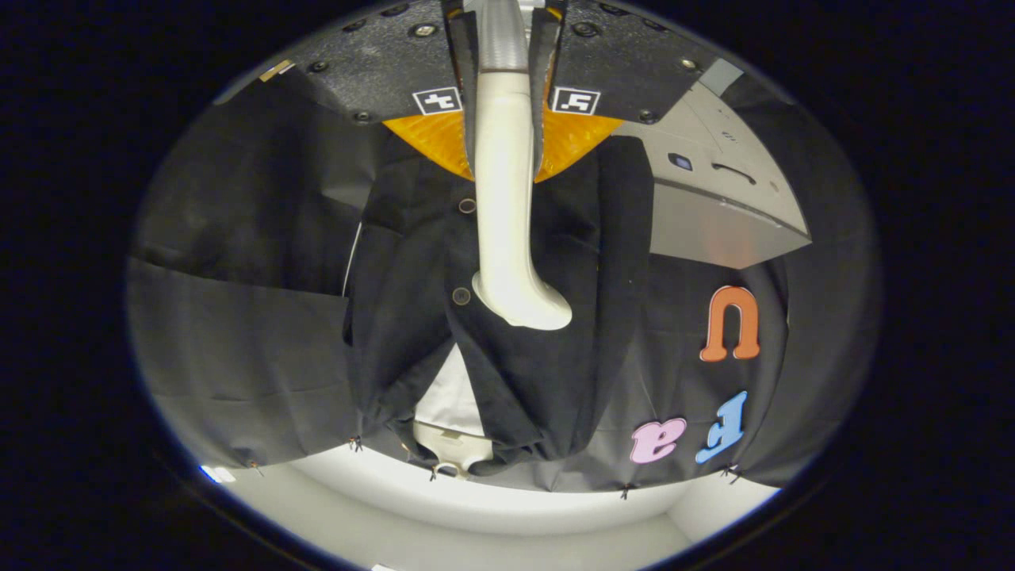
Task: Iron the clothes twice with a garment steamer, once on the left side and once on the right side.
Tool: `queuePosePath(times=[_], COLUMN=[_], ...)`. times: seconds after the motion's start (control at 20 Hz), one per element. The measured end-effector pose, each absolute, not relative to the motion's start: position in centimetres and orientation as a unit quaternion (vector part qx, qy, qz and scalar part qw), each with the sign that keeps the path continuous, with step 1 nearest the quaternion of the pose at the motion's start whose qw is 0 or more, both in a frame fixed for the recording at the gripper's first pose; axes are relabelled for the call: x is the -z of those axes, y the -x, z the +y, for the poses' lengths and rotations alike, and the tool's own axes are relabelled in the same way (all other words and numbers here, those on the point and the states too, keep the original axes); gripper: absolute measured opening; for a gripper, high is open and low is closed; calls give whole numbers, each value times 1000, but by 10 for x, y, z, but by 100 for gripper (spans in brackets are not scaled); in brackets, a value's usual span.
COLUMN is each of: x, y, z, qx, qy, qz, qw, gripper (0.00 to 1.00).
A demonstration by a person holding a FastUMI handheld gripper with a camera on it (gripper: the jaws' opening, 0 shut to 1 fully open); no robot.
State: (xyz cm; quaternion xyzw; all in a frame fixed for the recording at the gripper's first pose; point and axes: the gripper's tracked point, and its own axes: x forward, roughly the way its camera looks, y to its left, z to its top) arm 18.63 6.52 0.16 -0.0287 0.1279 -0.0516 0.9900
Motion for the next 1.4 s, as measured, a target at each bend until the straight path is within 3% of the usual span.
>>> queuePosePath(times=[1.4], x=[148], y=[-134], z=[62], qx=[78], qy=[36], qz=[257], qw=[963], gripper=[28])
